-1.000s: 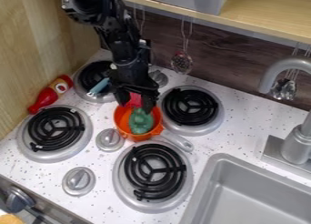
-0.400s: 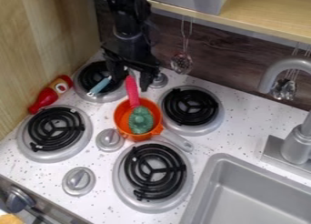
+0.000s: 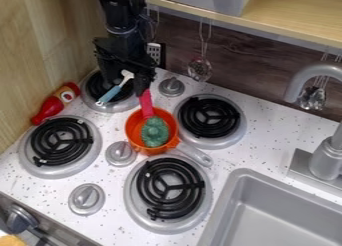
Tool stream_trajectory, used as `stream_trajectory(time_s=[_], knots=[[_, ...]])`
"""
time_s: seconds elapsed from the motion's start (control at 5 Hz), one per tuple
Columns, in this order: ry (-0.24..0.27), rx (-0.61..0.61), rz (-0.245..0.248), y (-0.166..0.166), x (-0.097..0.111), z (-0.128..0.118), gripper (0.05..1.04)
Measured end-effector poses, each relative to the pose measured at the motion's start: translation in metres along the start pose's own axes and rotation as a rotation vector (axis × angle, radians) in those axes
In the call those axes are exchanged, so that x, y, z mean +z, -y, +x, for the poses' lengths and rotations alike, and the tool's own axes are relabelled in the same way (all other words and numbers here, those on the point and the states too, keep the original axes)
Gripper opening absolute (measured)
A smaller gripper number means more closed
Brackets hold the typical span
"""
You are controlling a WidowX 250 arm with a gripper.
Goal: Took a green kind of a ball and placed it on an orange tin
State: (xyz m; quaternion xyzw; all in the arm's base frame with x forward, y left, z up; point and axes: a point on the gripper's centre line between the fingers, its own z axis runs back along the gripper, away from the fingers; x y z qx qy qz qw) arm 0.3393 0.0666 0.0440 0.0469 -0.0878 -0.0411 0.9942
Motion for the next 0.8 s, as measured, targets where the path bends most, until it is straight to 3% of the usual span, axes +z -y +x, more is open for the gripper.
stream_trajectory(time_s=[0.4, 0.8], knots=[[-0.110, 0.127, -0.052, 0.054, 0.005, -0.044, 0.999], [-0.098, 0.046, -0.085, 0.099, 0.004, -0.049, 0.999]])
